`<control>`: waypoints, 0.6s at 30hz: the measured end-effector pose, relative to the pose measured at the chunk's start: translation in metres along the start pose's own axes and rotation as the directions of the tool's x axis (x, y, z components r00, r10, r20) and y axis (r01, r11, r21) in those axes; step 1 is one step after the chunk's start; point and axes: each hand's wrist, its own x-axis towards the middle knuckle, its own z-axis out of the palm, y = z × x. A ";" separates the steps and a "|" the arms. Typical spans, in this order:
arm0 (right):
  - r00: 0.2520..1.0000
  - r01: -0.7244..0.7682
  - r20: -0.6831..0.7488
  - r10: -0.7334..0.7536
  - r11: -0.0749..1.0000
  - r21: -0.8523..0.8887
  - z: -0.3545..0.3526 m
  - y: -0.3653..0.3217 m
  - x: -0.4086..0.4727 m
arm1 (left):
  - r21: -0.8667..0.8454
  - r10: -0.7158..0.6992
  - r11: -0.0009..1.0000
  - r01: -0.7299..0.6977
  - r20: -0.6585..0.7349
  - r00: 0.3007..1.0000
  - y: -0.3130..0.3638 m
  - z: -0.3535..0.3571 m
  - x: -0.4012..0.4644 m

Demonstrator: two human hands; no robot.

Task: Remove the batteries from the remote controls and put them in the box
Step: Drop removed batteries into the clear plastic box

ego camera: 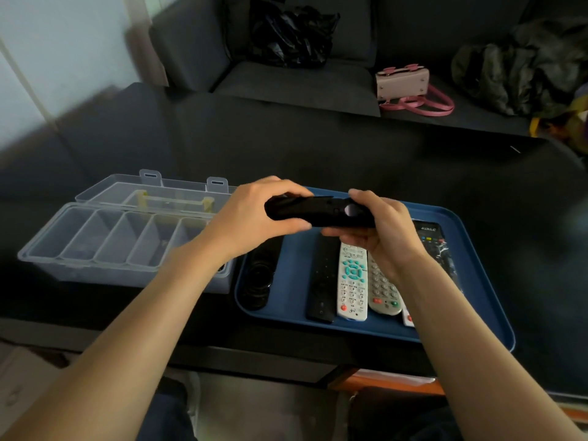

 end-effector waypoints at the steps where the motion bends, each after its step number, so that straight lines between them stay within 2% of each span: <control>1: 1.000 0.020 -0.002 -0.020 0.999 -0.035 0.001 0.001 0.000 | -0.019 -0.007 1.000 0.007 0.014 1.000 0.002 0.001 -0.001; 11: 0.999 -0.027 -0.047 0.026 0.999 -0.022 0.003 0.004 0.003 | 0.081 0.018 0.997 -0.017 -0.010 1.000 -0.001 0.005 0.002; 18: 0.997 -0.068 -0.019 0.068 0.998 0.009 0.008 0.007 0.002 | 0.134 0.072 0.989 -0.069 -0.019 0.997 0.000 0.013 0.003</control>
